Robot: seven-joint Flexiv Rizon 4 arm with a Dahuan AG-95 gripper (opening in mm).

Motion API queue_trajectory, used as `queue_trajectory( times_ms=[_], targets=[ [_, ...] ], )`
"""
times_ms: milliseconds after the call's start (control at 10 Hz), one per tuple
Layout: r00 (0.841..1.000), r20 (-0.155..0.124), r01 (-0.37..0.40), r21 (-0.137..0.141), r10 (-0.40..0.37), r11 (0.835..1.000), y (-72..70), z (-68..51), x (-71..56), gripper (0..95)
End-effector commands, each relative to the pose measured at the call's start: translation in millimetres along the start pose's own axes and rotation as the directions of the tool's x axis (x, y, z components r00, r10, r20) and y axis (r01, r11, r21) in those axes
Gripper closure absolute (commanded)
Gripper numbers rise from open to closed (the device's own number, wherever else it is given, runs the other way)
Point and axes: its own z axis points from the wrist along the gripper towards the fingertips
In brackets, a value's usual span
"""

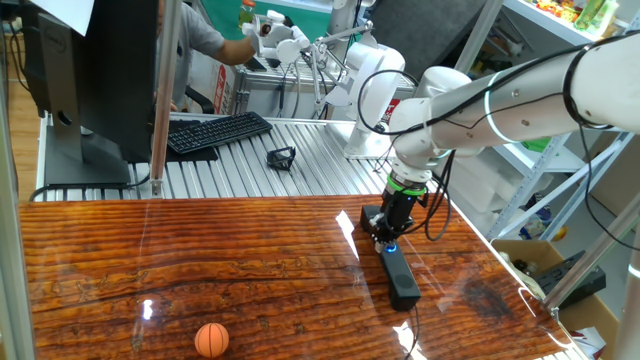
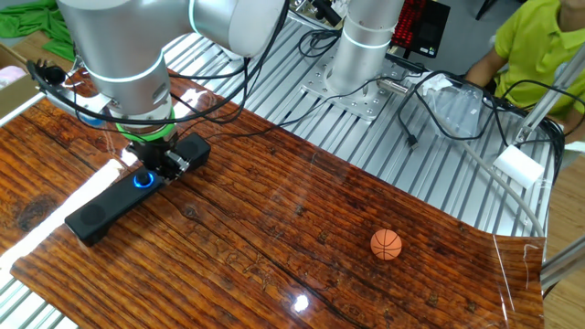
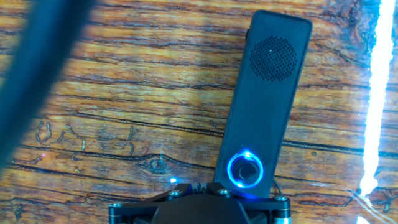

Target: Turn the knob to increase the volume of the speaker

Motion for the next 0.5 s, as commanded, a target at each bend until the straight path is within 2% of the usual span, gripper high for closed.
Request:
queue_trajectory(
  times_ms=[100,500],
  targets=[
    [1.0,0.004,0.001,0.008,-0.001,1.0,-2.7,1.0,-1.2,95.0],
    [1.0,0.003,-0.009,0.016,0.009,1.0,-9.4,-0.6,-2.4,95.0]
  ],
)
